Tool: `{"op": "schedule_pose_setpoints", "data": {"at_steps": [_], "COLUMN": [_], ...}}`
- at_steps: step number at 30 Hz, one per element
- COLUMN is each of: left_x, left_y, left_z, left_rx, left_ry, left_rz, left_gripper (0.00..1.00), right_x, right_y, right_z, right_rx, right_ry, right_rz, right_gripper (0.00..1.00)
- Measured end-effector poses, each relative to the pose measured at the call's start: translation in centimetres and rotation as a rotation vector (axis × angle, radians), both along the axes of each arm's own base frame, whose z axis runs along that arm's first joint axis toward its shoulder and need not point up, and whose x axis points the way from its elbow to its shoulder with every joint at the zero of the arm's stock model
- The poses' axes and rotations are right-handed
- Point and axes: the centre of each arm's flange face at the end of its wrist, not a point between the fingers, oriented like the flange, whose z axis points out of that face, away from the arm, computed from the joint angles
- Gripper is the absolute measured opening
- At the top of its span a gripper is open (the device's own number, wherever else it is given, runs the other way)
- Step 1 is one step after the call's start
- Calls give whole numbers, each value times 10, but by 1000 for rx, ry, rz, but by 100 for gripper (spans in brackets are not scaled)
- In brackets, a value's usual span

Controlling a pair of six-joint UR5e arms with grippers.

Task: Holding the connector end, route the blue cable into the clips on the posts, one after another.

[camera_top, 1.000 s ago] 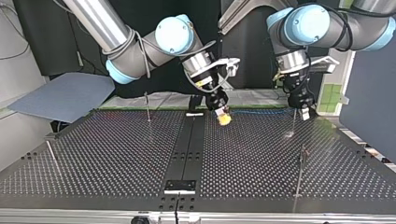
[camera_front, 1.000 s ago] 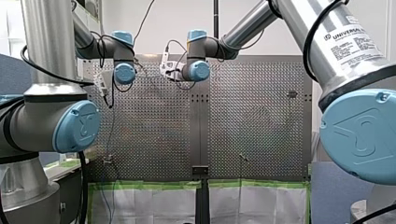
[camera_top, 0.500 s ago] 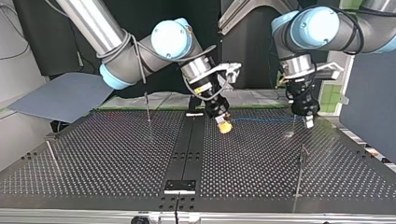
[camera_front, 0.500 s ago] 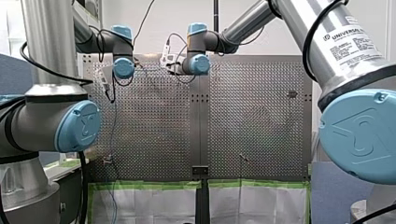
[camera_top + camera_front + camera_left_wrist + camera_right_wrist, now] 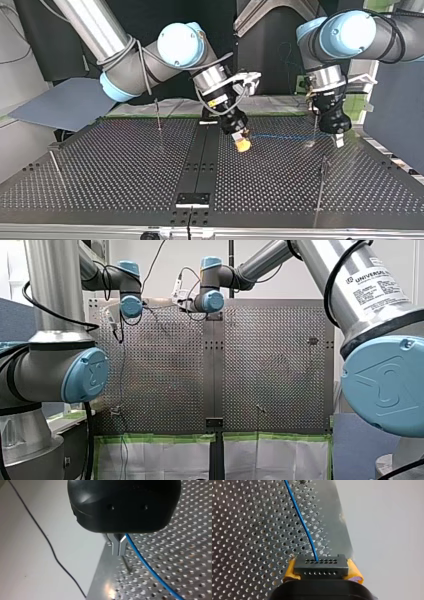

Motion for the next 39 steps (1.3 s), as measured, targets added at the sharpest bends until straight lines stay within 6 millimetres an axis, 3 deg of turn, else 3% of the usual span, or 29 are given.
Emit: {"op": "schedule_pose_setpoints", "data": {"at_steps": [18,34,39], "left_x": [11,19,26], "left_y": [13,28,30], "left_z": [32,32,25], "left_rx": [13,28,36], "left_ry": [-35,-28,-13], "left_rz": [10,19,-1], "left_gripper": [0,0,0], "right_x": [3,1,-1], "right_y": [11,54,61], "right_z": [32,59,58], "right_rx": [-9,-9,13], "right_ry": [-14,-1,12], "right_rz": [29,67,45], "right_gripper": [0,0,0]}}
